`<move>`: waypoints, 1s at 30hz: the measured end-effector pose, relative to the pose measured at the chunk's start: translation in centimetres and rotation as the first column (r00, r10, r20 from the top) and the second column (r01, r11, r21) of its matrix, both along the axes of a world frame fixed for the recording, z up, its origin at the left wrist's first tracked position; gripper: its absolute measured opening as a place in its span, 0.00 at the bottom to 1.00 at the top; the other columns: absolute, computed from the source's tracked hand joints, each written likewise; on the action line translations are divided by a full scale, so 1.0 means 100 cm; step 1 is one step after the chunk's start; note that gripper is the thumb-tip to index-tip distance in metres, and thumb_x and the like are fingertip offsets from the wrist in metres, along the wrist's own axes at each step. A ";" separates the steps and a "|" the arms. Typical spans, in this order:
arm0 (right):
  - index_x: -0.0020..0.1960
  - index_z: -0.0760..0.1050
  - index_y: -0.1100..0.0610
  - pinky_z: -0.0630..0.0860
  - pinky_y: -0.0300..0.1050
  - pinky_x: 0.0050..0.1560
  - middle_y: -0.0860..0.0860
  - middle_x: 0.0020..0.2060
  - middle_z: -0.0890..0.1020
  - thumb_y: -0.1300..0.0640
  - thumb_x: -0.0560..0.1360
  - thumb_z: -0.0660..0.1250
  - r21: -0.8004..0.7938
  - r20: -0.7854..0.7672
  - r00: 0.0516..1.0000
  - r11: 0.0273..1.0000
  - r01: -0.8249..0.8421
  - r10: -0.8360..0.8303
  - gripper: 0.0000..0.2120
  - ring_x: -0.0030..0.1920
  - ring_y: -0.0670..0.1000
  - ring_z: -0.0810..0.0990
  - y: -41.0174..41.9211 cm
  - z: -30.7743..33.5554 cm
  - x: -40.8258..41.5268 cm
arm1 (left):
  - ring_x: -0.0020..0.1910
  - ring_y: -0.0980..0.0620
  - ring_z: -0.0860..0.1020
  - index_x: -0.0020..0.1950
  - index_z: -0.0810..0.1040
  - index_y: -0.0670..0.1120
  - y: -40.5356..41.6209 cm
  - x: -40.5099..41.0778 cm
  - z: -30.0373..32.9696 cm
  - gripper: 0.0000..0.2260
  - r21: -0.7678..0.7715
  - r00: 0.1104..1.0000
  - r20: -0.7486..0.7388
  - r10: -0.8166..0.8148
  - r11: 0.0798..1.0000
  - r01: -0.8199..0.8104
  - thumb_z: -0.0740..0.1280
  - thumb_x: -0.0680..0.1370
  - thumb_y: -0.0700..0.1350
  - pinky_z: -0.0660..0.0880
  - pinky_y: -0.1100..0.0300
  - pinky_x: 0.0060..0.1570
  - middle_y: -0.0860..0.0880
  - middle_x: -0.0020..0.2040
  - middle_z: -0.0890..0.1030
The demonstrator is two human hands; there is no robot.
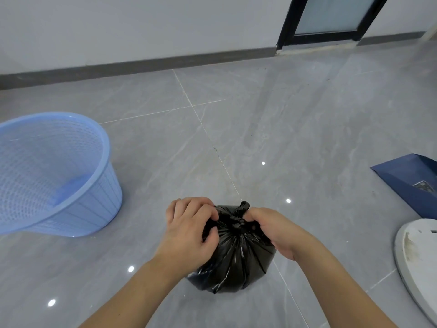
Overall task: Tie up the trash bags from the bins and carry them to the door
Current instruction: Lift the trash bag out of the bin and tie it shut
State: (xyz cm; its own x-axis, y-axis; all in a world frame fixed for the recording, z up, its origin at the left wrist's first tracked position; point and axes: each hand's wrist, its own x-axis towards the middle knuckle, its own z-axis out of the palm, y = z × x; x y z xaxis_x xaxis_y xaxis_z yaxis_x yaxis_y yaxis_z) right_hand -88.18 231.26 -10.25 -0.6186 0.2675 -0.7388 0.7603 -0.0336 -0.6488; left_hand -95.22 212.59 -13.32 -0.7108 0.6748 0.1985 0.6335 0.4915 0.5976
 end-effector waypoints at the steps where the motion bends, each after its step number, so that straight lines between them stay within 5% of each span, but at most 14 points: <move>1: 0.38 0.72 0.54 0.66 0.46 0.40 0.53 0.34 0.74 0.56 0.72 0.61 0.040 0.008 1.000 0.999 -0.010 0.009 0.05 0.35 0.52 0.71 -0.001 -0.001 0.000 | 0.57 0.55 0.68 0.47 0.77 0.52 0.000 0.001 -0.002 0.06 -0.007 1.000 0.003 0.010 1.000 -0.010 0.66 0.71 0.47 0.58 0.54 0.65 0.59 0.54 0.75; 5: 0.30 0.72 0.50 0.64 0.40 0.33 0.46 0.33 0.73 0.56 0.70 0.64 0.282 -0.118 0.976 0.949 -0.142 0.181 0.10 0.31 0.46 0.72 -0.002 -0.009 0.003 | 0.58 0.54 0.67 0.47 0.79 0.52 0.002 0.003 -0.005 0.05 -0.016 0.999 0.012 0.036 0.999 -0.036 0.66 0.71 0.46 0.57 0.56 0.64 0.58 0.54 0.76; 8: 0.42 0.76 0.53 0.70 0.34 0.39 0.44 0.48 0.71 0.55 0.74 0.65 0.638 -0.192 0.903 0.748 -0.183 0.384 0.03 0.39 0.44 0.76 -0.003 -0.018 0.010 | 0.59 0.55 0.66 0.47 0.79 0.53 0.007 0.003 -0.004 0.06 -0.011 0.997 0.043 0.065 0.998 -0.065 0.65 0.72 0.45 0.54 0.58 0.65 0.59 0.55 0.75; 11: 0.45 0.80 0.56 0.73 0.35 0.41 0.39 0.58 0.68 0.55 0.75 0.65 0.784 -0.245 0.814 0.602 -0.154 0.527 0.06 0.37 0.42 0.77 -0.002 -0.023 0.016 | 0.60 0.56 0.64 0.48 0.78 0.53 0.010 0.000 -0.004 0.06 -0.015 0.993 0.076 0.096 0.995 -0.095 0.66 0.74 0.44 0.52 0.61 0.64 0.60 0.56 0.73; 16: 0.41 0.82 0.51 0.67 0.25 0.54 0.36 0.52 0.78 0.58 0.71 0.70 0.680 -0.418 0.795 0.732 -0.048 0.440 0.03 0.54 0.36 0.76 -0.002 -0.023 0.015 | 0.59 0.58 0.62 0.51 0.74 0.57 0.014 -0.008 -0.005 0.06 -0.048 0.976 0.191 0.104 0.994 -0.096 0.64 0.75 0.48 0.54 0.61 0.63 0.63 0.56 0.70; 19: 0.41 0.80 0.45 0.72 0.29 0.49 0.38 0.42 0.82 0.58 0.70 0.71 0.562 -0.469 0.828 0.827 0.012 0.306 0.08 0.48 0.39 0.80 -0.001 -0.022 0.014 | 0.60 0.58 0.62 0.53 0.74 0.59 0.016 -0.012 -0.007 0.08 -0.081 0.972 0.209 0.110 0.992 -0.095 0.63 0.76 0.50 0.53 0.60 0.63 0.64 0.56 0.70; 25: 0.55 0.74 0.39 0.80 0.42 0.49 0.46 0.44 0.85 0.57 0.71 0.68 0.292 -0.408 0.906 0.956 0.010 0.116 0.17 0.45 0.46 0.84 0.002 -0.021 0.011 | 0.63 0.59 0.58 0.57 0.77 0.62 0.021 -0.016 -0.010 0.10 -0.091 0.979 0.188 0.079 0.994 -0.063 0.63 0.77 0.54 0.47 0.60 0.65 0.66 0.59 0.68; 30: 0.41 0.81 0.52 0.77 0.41 0.44 0.49 0.36 0.83 0.61 0.73 0.65 0.293 -0.304 0.949 0.956 0.010 0.083 0.08 0.38 0.46 0.81 0.002 -0.020 0.006 | 0.66 0.57 0.57 0.54 0.79 0.62 0.027 -0.012 -0.010 0.13 -0.160 0.991 0.130 0.035 0.987 -0.014 0.59 0.74 0.59 0.44 0.54 0.69 0.65 0.60 0.67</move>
State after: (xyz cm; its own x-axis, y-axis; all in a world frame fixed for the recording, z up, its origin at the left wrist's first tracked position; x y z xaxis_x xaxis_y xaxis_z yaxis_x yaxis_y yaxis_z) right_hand -87.56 231.44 -12.26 -0.8168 0.4125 -0.4033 0.5171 0.2135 -0.8289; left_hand -96.42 215.25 -14.37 -0.7401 0.6725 -0.0062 0.5409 0.6007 0.5887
